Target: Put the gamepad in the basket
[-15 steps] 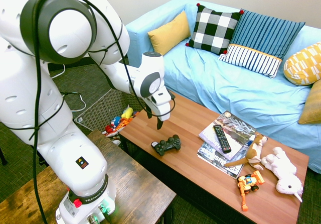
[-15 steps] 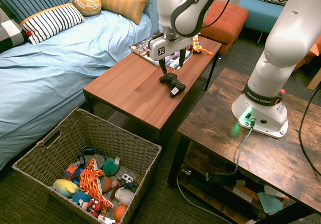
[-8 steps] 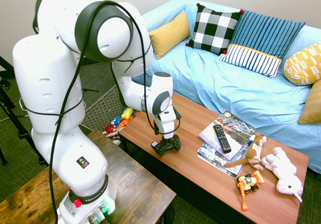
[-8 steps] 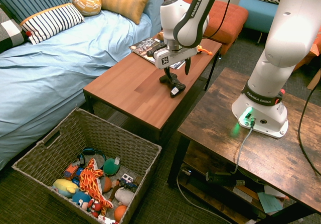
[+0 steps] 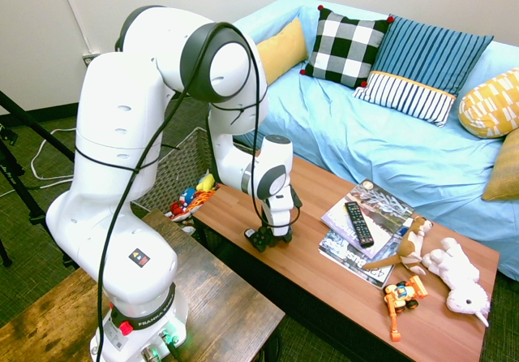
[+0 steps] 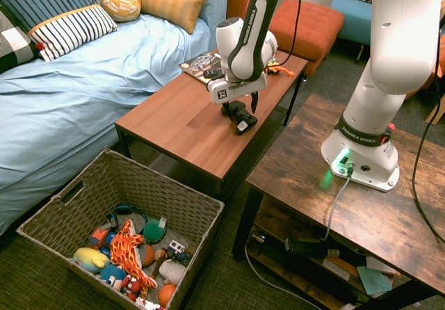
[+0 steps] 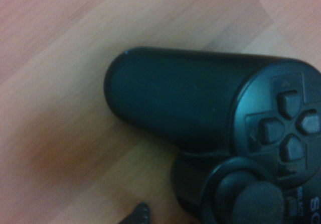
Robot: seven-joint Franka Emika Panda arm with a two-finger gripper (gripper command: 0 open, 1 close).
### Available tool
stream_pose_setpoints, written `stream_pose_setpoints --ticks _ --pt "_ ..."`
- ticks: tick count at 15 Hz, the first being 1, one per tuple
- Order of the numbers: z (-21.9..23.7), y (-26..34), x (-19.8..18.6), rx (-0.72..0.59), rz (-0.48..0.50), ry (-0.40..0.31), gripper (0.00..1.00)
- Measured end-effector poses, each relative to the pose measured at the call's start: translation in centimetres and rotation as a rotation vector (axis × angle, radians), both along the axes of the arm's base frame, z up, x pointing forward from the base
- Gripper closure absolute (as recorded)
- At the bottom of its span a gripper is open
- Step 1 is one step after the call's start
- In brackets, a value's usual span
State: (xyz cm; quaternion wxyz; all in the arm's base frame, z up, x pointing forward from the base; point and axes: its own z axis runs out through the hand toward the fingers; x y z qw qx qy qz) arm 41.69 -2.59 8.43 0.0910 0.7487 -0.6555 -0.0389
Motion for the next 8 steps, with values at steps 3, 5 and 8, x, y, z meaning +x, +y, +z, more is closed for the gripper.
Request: stream_pose_setpoints --ticks 3,5,8 --pt "-0.07 -0.54 0.10 0.017 -0.023 -0.014 1.00" --pt "-0.08 -0.90 0.18 0.026 -0.025 -0.024 1.00" --pt "-0.04 -0.99 0.40 0.045 -0.005 -0.050 1.00"
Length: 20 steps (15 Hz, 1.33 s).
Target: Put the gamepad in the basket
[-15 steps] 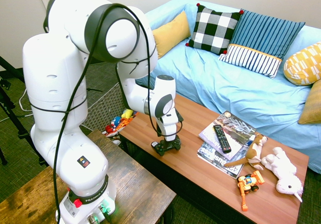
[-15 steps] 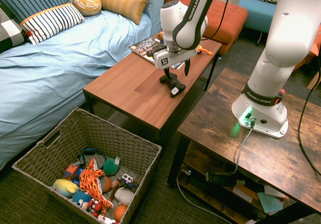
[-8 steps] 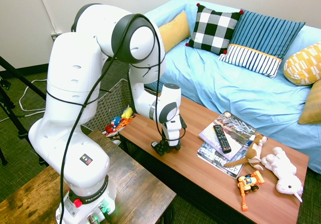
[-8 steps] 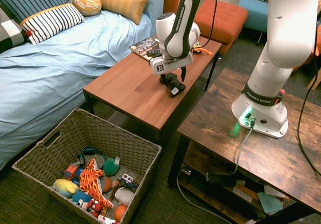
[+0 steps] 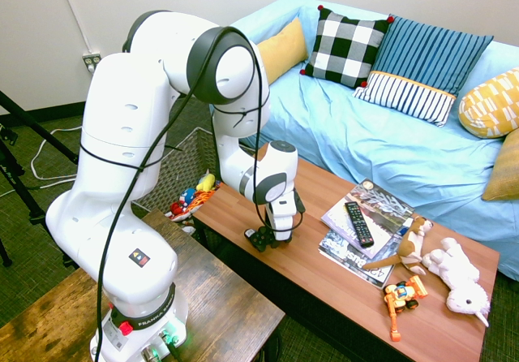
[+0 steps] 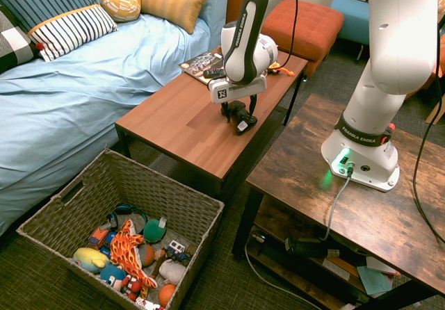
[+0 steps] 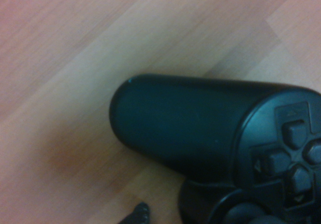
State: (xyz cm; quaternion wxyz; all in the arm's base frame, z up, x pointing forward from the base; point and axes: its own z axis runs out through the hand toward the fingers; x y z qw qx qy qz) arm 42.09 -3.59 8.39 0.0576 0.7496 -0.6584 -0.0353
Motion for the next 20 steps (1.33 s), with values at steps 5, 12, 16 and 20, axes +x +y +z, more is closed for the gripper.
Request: stream_pose_setpoints --ticks 5,12,16,20 --pt "0.0 0.4 -0.2 0.043 0.061 -0.028 1.00" --pt "0.9 -0.5 -1.2 0.058 0.104 -0.079 1.00" --pt "7.6 2.5 0.4 0.034 0.197 -0.177 1.00" --pt "17.5 11.5 5.0 -0.017 0.320 -0.235 1.00"
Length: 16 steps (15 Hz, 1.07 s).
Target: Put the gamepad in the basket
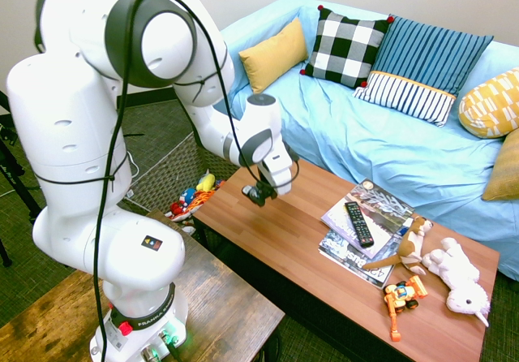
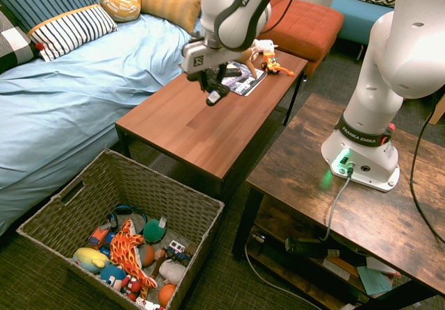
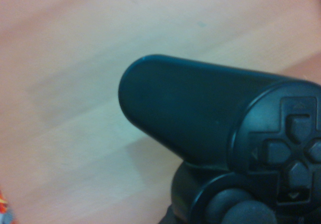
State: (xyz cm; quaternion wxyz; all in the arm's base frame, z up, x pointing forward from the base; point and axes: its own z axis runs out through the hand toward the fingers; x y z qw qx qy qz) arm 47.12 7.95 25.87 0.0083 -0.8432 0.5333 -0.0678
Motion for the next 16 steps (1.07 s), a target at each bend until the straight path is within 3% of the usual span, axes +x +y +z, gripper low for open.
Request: stream_pose_setpoints --ticks 3,5,11,16 --pt "5.9 10.9 2.9 -0.012 0.104 -0.024 1.00" --pt "5.8 17.6 3.9 -0.038 0.175 -0.020 1.00" --pt "-3.1 34.7 4.4 -0.088 0.370 0.030 1.00" --pt "-11.8 38.6 4.6 -0.101 0.436 0.091 1.00"
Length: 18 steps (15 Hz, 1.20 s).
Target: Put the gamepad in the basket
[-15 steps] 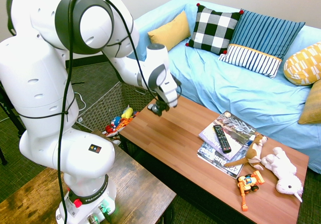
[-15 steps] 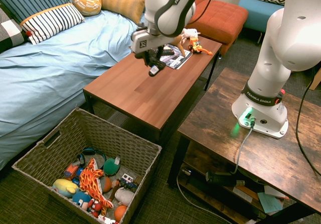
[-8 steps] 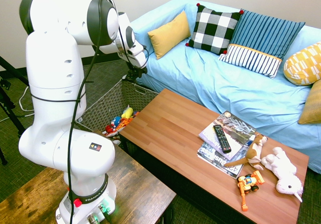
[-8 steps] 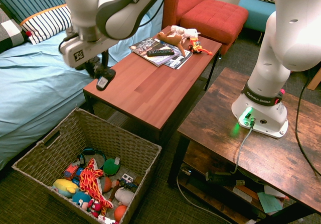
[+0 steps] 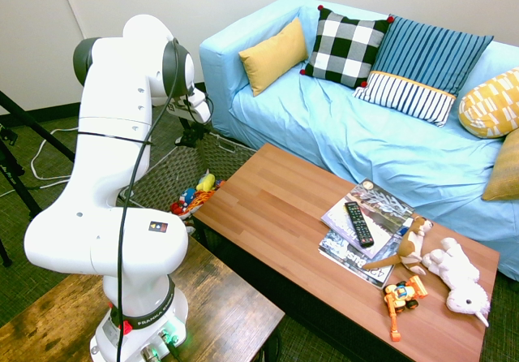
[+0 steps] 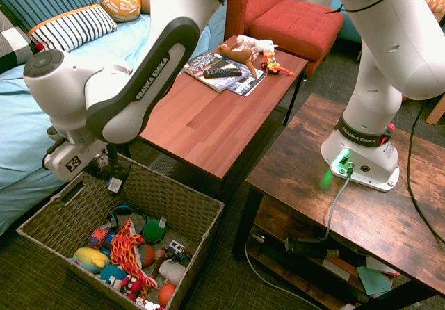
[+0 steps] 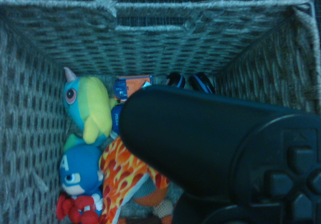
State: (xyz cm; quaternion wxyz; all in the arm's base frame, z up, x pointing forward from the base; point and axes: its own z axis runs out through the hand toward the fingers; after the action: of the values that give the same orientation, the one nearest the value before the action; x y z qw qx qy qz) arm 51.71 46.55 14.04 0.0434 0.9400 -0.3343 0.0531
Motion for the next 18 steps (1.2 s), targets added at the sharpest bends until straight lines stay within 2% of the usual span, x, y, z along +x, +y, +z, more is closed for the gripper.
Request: stream_pose_setpoints --ticks 5,10,14,15,18 --pt "-8.8 1.2 -0.1 -0.006 0.030 0.081 1.00" --pt "-14.7 1.0 1.0 -0.009 0.032 0.170 1.00" --pt "-19.1 0.4 1.4 -0.018 0.032 0.207 1.00" --pt "-19.9 0.3 1.4 -0.016 0.034 0.218 0.00" --pt "-20.3 1.0 1.4 -0.004 0.040 0.242 0.00"
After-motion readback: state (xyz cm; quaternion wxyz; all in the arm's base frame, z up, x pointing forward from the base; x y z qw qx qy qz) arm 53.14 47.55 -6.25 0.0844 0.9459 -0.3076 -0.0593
